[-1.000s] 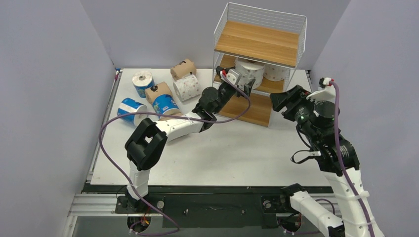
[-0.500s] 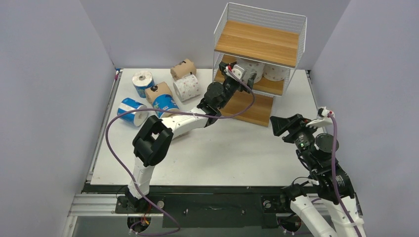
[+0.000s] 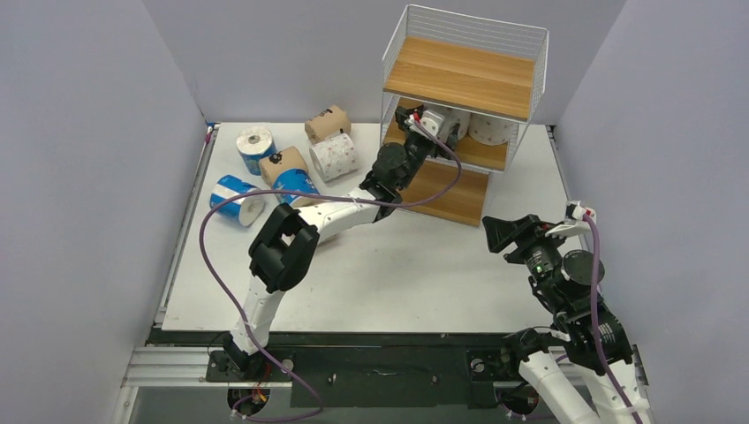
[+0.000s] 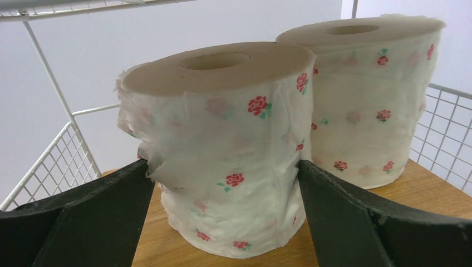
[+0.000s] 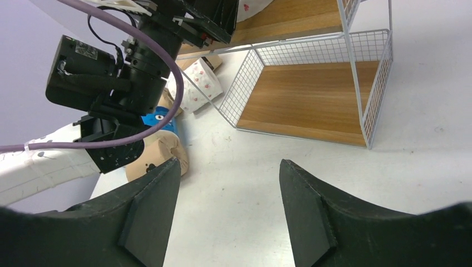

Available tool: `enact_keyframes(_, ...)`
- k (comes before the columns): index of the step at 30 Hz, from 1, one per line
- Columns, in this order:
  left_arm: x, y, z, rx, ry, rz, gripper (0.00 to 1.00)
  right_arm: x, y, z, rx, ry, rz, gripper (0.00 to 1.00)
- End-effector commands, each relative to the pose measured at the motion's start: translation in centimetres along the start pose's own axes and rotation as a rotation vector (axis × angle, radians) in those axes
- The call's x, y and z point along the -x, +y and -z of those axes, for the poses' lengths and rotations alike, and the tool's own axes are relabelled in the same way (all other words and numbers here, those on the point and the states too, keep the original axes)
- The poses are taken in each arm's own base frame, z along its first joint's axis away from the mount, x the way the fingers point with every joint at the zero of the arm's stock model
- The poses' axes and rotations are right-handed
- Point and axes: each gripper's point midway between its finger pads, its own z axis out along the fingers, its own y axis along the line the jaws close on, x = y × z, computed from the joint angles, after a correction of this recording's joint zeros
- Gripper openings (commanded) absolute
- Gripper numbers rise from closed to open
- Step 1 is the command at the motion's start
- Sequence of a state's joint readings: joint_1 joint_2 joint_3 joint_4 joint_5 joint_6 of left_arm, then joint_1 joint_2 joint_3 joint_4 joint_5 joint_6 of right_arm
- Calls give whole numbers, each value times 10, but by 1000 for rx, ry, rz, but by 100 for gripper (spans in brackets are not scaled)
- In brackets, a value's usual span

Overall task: Place and organize the paper towels onto the shelf
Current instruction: Place the paper towel on the shelf.

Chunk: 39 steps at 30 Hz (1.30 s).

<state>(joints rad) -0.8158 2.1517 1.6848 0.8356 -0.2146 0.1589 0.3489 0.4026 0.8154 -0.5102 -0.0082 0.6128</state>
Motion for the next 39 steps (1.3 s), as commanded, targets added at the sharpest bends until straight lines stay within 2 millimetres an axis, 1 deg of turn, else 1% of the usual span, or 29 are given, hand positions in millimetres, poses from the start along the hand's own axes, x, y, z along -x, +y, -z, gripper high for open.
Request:
enact_keyframes(1, -7, 12, -10, 35, 19, -18, 97, 1, -5, -1, -15, -28, 32, 61)
enact_keyframes(11, -16, 9, -18, 32, 23, -12, 97, -8, -14, 1, -30, -26, 37, 61)
enact_keyframes(17, -17, 8, -22, 27, 18, -5, 97, -12, -18, 0, -40, -20, 41, 60)
enact_keyframes(30, -24, -8, -24, -35, 21, 20, 97, -22, -26, -5, -74, 9, 43, 60)
enact_keyframes(39, -25, -27, -21, -107, 12, 31, 97, -24, -29, -6, -81, 9, 45, 59)
